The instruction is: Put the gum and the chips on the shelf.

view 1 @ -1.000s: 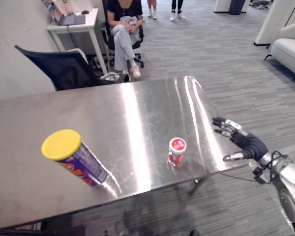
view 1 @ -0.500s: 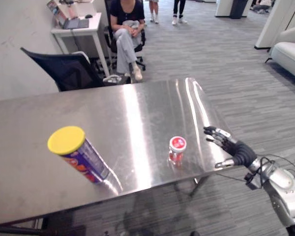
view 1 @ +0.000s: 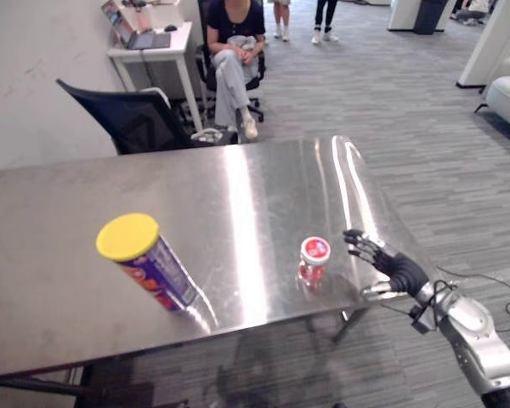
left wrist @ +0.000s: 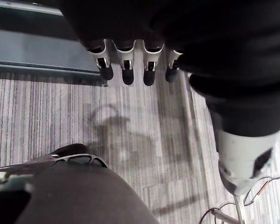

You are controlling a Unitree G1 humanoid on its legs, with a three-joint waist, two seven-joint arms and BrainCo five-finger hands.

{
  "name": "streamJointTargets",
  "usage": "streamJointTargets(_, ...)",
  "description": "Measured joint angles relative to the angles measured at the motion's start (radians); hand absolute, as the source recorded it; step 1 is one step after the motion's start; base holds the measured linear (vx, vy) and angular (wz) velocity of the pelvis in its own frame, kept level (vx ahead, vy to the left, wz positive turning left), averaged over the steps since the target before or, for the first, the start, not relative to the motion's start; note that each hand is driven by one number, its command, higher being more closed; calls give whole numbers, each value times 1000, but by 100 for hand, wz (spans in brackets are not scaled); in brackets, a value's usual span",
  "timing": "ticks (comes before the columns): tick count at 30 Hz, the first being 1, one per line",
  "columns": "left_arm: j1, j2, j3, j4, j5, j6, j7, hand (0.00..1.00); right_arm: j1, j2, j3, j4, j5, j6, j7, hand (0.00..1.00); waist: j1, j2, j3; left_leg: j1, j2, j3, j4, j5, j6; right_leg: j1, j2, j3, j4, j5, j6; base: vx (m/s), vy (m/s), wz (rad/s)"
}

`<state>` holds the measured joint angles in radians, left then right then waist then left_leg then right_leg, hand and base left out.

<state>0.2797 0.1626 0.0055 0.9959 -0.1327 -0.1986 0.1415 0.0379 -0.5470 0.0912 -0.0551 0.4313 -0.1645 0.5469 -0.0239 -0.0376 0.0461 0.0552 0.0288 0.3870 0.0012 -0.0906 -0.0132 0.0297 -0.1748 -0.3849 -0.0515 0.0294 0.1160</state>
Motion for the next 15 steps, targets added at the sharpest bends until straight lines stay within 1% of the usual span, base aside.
streamJointTargets(3,-1,1,-1,0,0,0,0,0,-15,18,1,41,-2,-8,-7,0,0,-1,0,0,-2,-12,-4,5,1,5,0,-10,-2,0,0,-16,-2,11)
streamJointTargets(9,0,1,-2,-1,0,1,0,0,-63,19,19,75,-3,-14,-15,0,4,-2,3,1,-3,-18,-24,22,1,8,4,-19,-17,9,-7,-9,-2,4)
streamJointTargets(15,-1,2,-1,-2,0,3,0,0,-101,24,45,99,-39,-15,-18,0,6,-3,16,4,-3,-18,-32,28,0,8,5,-19,-17,10,-7,0,0,0)
